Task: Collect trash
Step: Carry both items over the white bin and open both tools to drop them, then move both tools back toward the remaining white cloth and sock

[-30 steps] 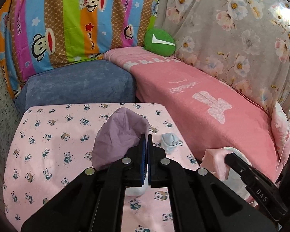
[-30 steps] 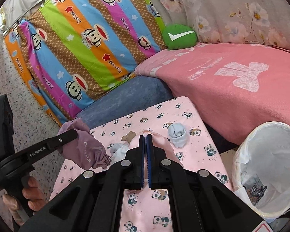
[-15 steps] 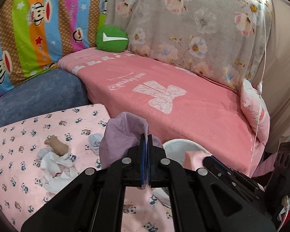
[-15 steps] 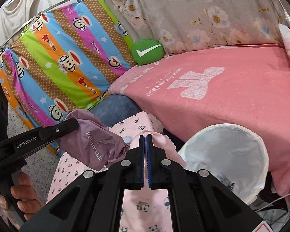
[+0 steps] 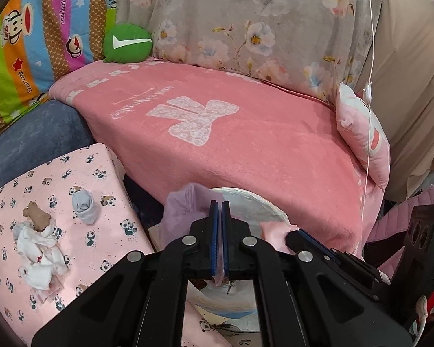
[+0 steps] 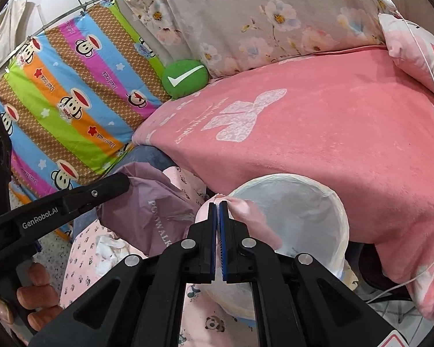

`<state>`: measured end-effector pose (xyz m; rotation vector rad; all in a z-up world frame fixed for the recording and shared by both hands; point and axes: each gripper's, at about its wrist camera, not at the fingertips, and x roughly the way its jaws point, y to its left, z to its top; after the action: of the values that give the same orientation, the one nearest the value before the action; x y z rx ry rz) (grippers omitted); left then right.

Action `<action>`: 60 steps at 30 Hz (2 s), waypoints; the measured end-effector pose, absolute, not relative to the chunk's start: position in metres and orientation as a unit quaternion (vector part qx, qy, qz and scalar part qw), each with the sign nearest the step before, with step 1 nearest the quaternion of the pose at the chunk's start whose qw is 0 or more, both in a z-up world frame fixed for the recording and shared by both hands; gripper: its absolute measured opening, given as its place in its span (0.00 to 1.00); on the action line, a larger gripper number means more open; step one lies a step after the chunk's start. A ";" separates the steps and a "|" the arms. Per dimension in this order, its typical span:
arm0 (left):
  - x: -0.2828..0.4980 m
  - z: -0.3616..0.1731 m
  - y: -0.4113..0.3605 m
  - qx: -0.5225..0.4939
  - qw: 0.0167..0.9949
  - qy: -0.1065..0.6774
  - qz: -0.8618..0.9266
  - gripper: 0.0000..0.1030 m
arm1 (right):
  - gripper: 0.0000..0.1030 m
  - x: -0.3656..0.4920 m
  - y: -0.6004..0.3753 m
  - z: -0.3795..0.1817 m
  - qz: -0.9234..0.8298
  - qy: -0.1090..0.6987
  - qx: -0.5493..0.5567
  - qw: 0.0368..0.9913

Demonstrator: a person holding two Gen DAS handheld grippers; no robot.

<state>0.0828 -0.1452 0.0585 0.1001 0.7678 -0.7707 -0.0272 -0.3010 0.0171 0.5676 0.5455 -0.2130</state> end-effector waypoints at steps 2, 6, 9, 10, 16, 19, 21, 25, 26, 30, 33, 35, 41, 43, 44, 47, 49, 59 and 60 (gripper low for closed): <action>0.083 0.056 -0.151 0.052 0.854 0.369 -0.364 0.03 | 0.11 -0.029 -0.306 0.015 -0.108 0.263 0.281 0.917; 0.082 0.052 -0.155 0.069 0.859 0.371 -0.347 0.03 | 0.13 -0.028 -0.309 0.013 -0.110 0.263 0.279 0.917; 0.083 0.049 -0.154 0.071 0.861 0.373 -0.339 0.03 | 0.25 -0.029 -0.308 0.014 -0.112 0.260 0.278 0.918; 0.083 0.048 -0.153 0.070 0.861 0.374 -0.337 0.03 | 0.27 -0.029 -0.308 0.014 -0.112 0.259 0.277 0.919; 0.085 0.045 -0.149 0.066 0.864 0.381 -0.323 0.12 | 0.27 -0.030 -0.301 0.017 -0.110 0.261 0.265 0.922; 0.082 0.046 -0.142 0.064 0.876 0.367 -0.305 0.52 | 0.27 -0.028 -0.298 0.019 -0.109 0.264 0.257 0.923; 0.079 0.050 -0.137 0.065 0.888 0.349 -0.294 0.64 | 0.27 -0.027 -0.295 0.020 -0.109 0.266 0.250 0.925; 0.078 0.052 -0.130 0.066 0.893 0.342 -0.286 0.65 | 0.27 -0.024 -0.289 0.021 -0.105 0.270 0.242 0.926; 0.079 0.052 -0.128 0.065 0.894 0.342 -0.284 0.65 | 0.27 -0.023 -0.286 0.021 -0.104 0.271 0.237 0.927; 0.080 0.050 -0.119 0.061 0.898 0.341 -0.272 0.65 | 0.27 -0.021 -0.276 0.022 -0.100 0.275 0.226 0.929; 0.080 0.047 -0.110 0.057 0.902 0.340 -0.261 0.69 | 0.34 -0.019 -0.268 0.023 -0.096 0.277 0.218 0.931; 0.080 0.045 -0.102 0.053 0.905 0.338 -0.253 0.71 | 0.35 -0.018 -0.261 0.024 -0.094 0.279 0.210 0.932; 0.087 0.035 -0.077 0.044 0.909 0.349 -0.226 0.76 | 0.36 -0.011 -0.241 0.024 -0.082 0.289 0.195 0.934; 0.089 0.032 -0.067 0.039 0.912 0.349 -0.213 0.78 | 0.37 -0.009 -0.233 0.023 -0.077 0.292 0.192 0.934; 0.090 0.031 -0.062 0.037 0.913 0.350 -0.207 0.79 | 0.37 -0.007 -0.228 0.023 -0.074 0.294 0.188 0.934; 0.094 0.027 -0.047 0.034 0.916 0.351 -0.191 0.80 | 0.37 -0.002 -0.215 0.022 -0.065 0.299 0.183 0.934; 0.095 0.025 -0.037 0.034 0.918 0.351 -0.181 0.82 | 0.37 0.001 -0.207 0.022 -0.060 0.302 0.179 0.935; 0.107 0.008 0.024 0.007 0.921 0.369 -0.122 0.88 | 0.43 0.022 -0.151 0.013 -0.017 0.324 0.160 0.932; 0.108 0.006 0.030 0.006 0.921 0.372 -0.115 0.88 | 0.43 0.024 -0.146 0.012 -0.012 0.327 0.158 0.931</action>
<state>0.1084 0.0298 0.0065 0.0121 0.7639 -0.2371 0.0244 -0.1460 0.0118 0.3243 0.6700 -0.0241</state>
